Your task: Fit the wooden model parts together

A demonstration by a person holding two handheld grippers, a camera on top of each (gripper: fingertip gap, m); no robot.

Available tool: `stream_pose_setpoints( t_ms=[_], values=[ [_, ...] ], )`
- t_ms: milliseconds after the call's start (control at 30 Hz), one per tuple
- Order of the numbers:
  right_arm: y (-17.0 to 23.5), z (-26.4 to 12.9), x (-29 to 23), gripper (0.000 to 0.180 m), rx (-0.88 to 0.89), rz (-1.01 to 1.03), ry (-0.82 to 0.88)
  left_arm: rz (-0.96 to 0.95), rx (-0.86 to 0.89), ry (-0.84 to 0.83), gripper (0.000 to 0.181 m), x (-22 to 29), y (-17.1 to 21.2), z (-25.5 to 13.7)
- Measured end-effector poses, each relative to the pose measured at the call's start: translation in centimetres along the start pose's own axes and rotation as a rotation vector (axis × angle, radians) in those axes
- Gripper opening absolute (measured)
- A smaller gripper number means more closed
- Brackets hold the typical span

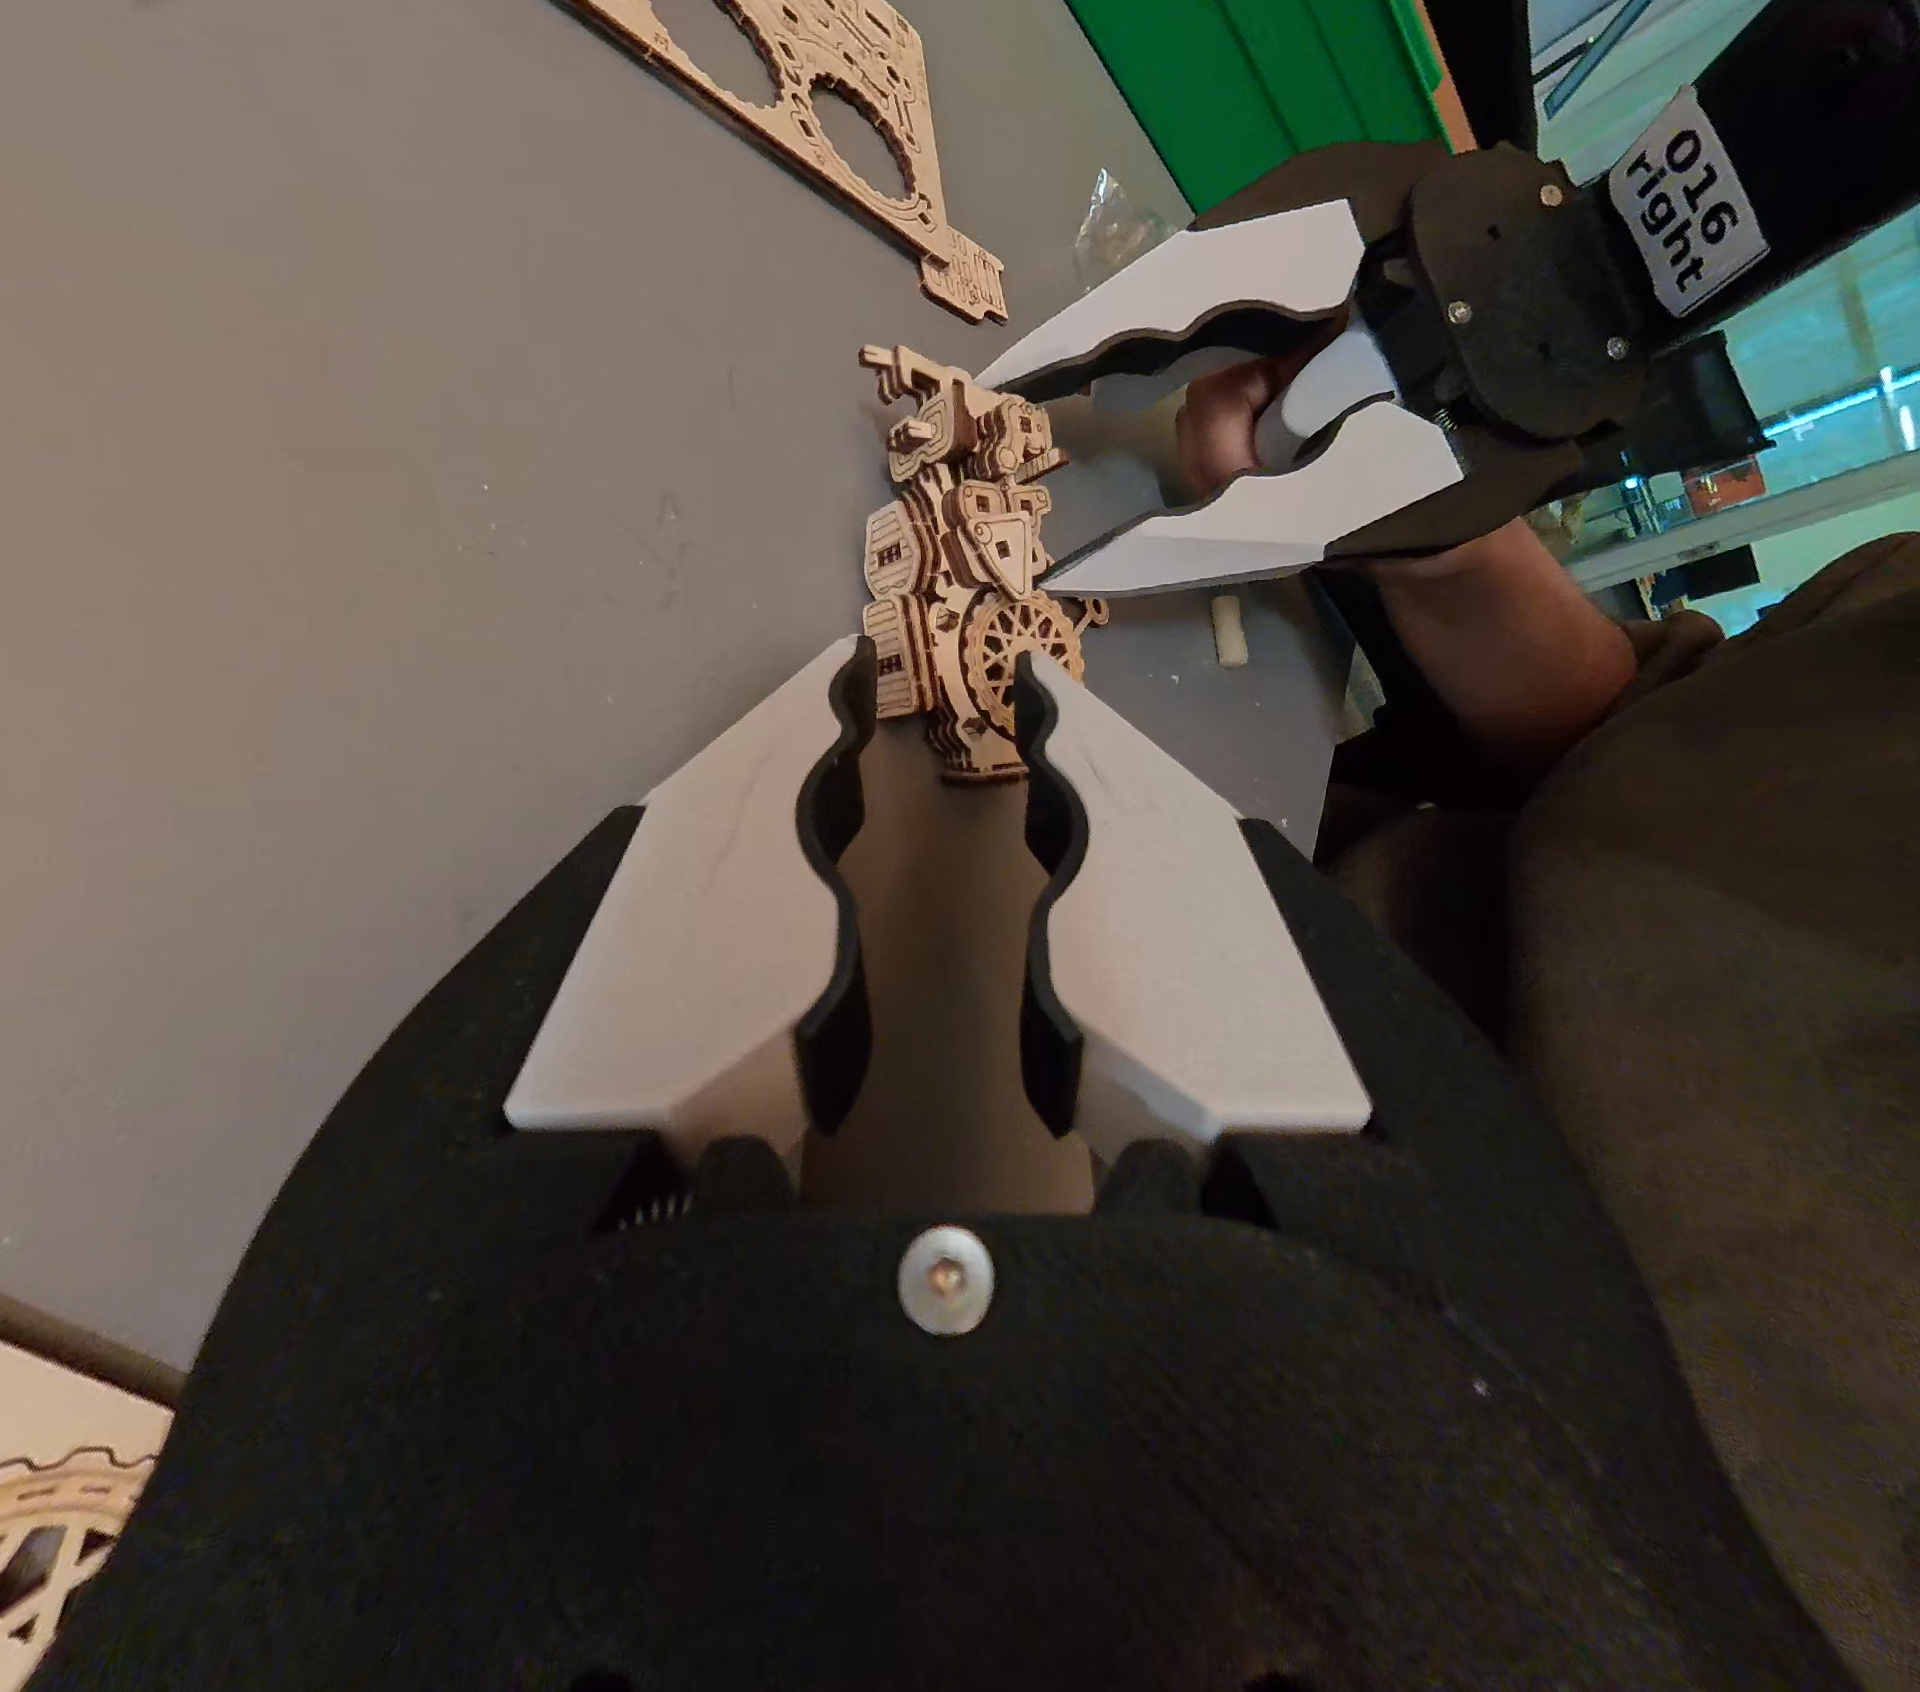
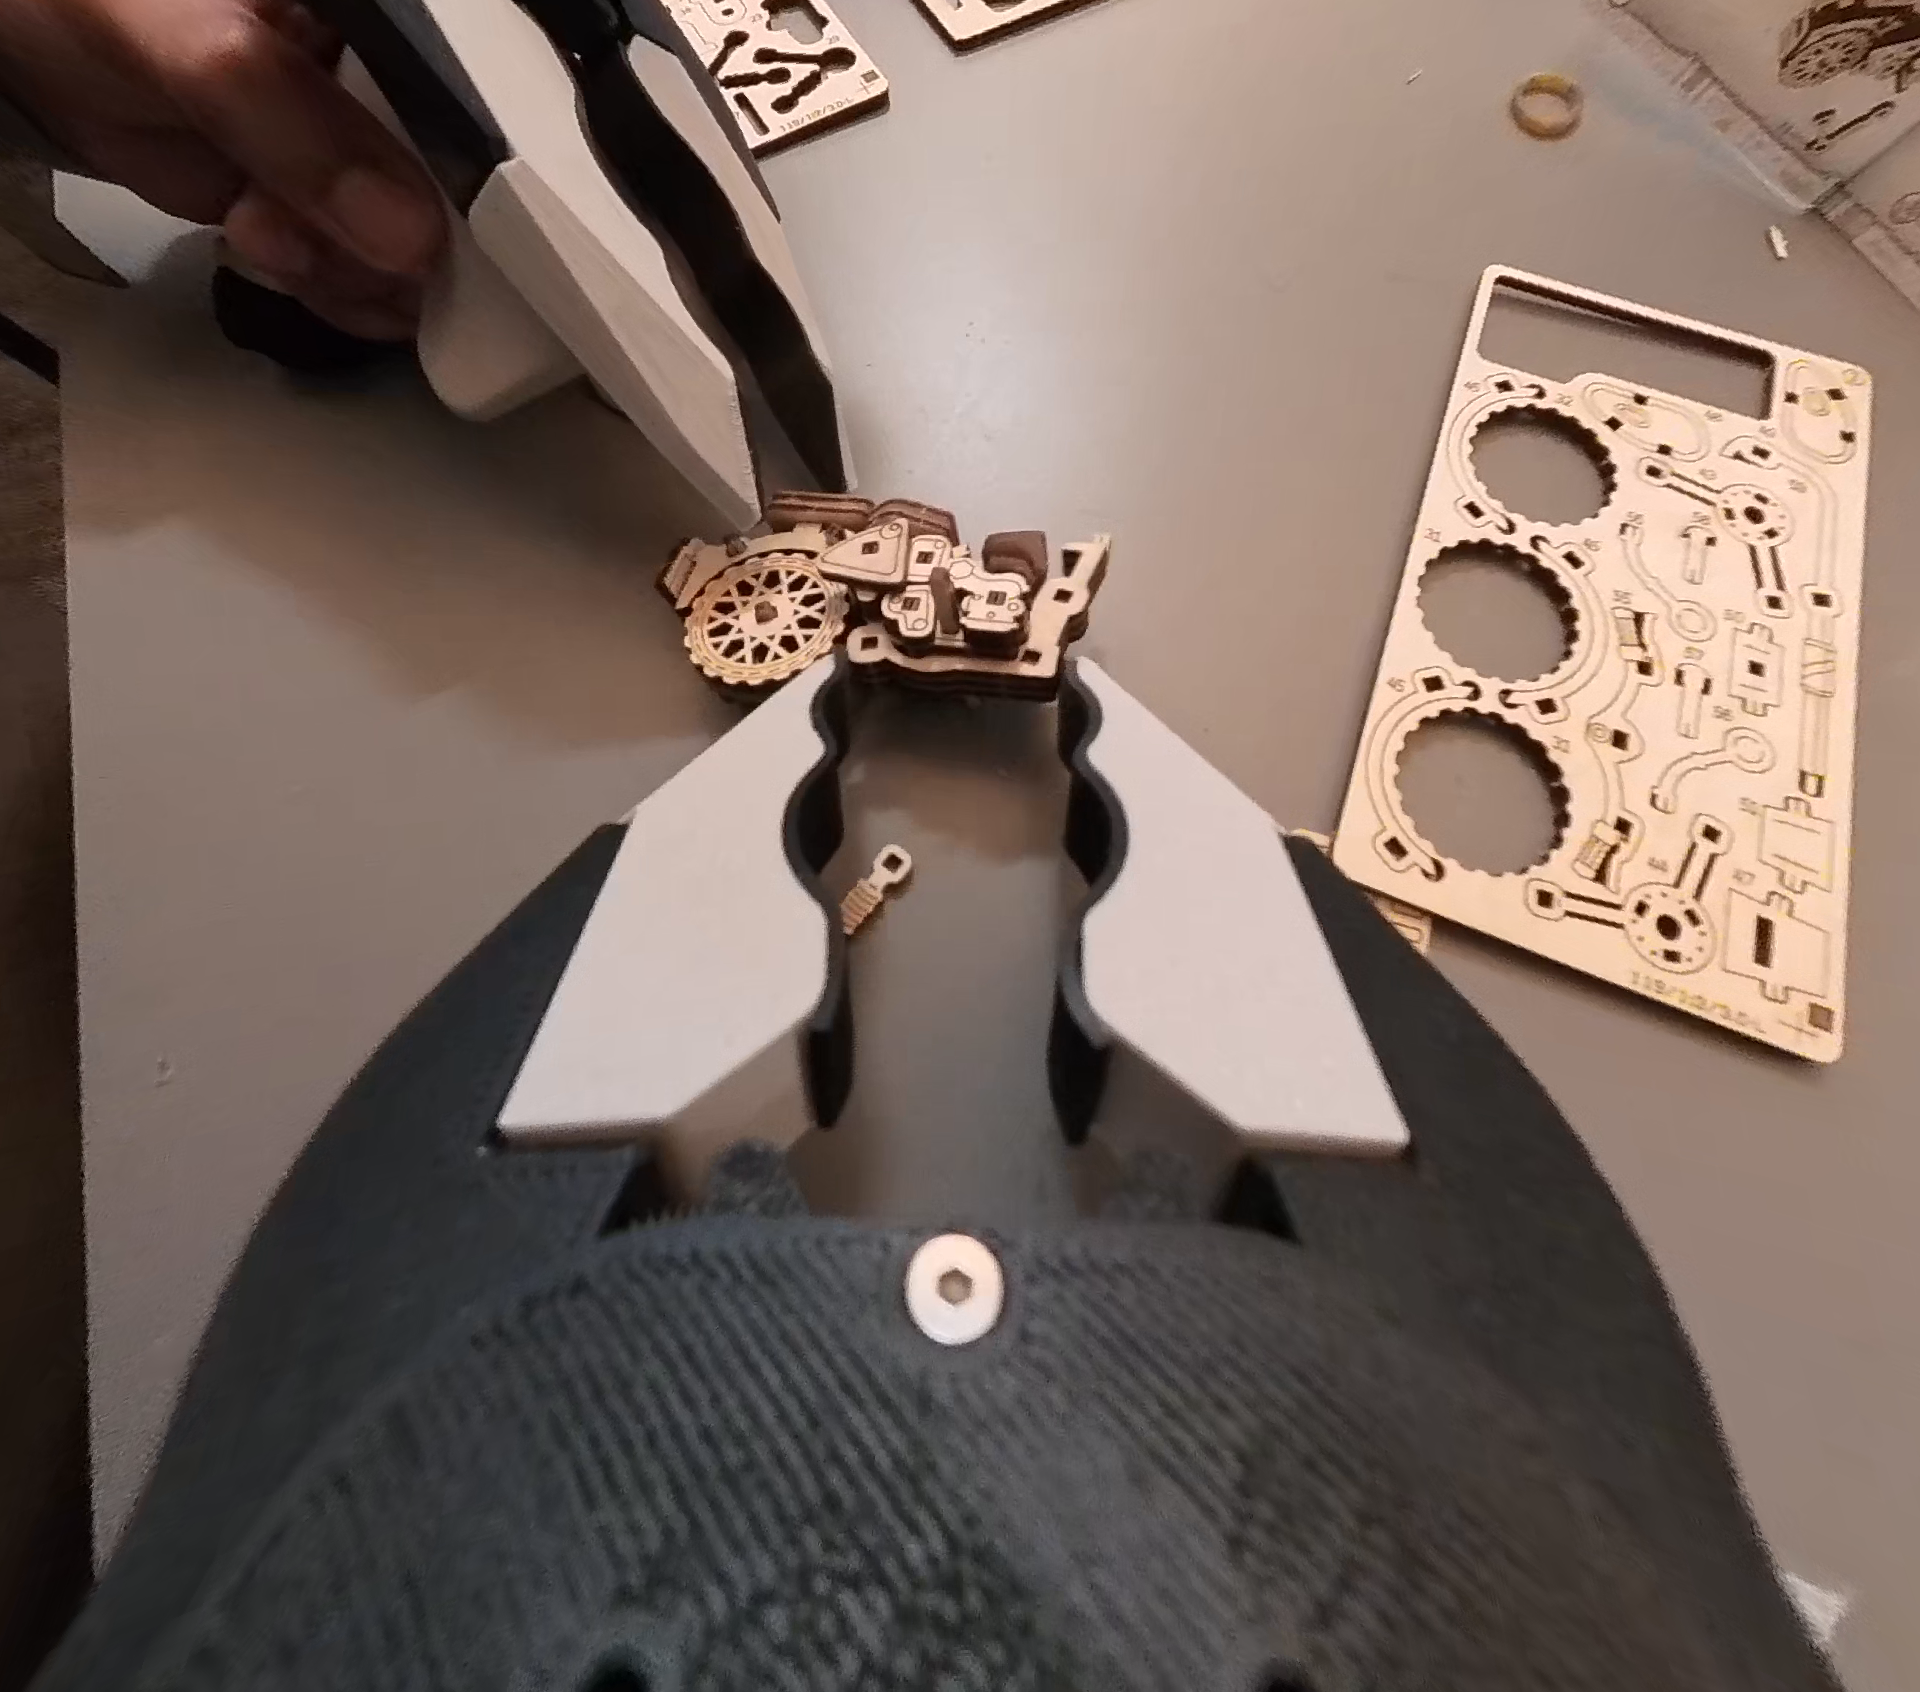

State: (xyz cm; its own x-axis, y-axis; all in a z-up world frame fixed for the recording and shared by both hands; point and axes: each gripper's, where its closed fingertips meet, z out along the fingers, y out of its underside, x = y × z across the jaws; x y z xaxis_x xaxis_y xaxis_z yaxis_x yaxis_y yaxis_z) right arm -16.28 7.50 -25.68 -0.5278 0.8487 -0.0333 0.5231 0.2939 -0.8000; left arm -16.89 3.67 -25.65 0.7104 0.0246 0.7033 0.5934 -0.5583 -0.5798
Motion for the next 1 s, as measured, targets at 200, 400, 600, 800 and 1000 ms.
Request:
stream_pose_setpoints(
  t_ms=[200, 400, 600, 800, 1000],
  values=[
    [-0.4, -0.4, 0.2, 0.038, 0.029, -0.006, 0.013, -0.03, 0.022, 0.043, 0.03, 0.3, -0.3, -0.3],
    [-0.9, -1.2, 0.5, 0.038, 0.086, 0.03, 0.004, -0.2, 0.125, 0.183, 0.032, 0.8, -2.0, -1.5],
    [-0.7, -1.6, 0.9, 0.037, 0.101, 0.066, -0.005, -0.186, 0.079, 0.192, 0.03, 1.2, -1.3, -1.2],
    [-0.7, -1.7, 0.9, 0.037, 0.103, 0.056, 0.004, -0.171, -0.089, 0.127, 0.011, 1.2, 1.3, -0.7],
    [-0.7, -1.7, 1.1, 0.037, 0.107, 0.06, 0.01, -0.437, -0.104, 0.339, 0.027, 3.4, 1.6, -0.6]
  ],
)
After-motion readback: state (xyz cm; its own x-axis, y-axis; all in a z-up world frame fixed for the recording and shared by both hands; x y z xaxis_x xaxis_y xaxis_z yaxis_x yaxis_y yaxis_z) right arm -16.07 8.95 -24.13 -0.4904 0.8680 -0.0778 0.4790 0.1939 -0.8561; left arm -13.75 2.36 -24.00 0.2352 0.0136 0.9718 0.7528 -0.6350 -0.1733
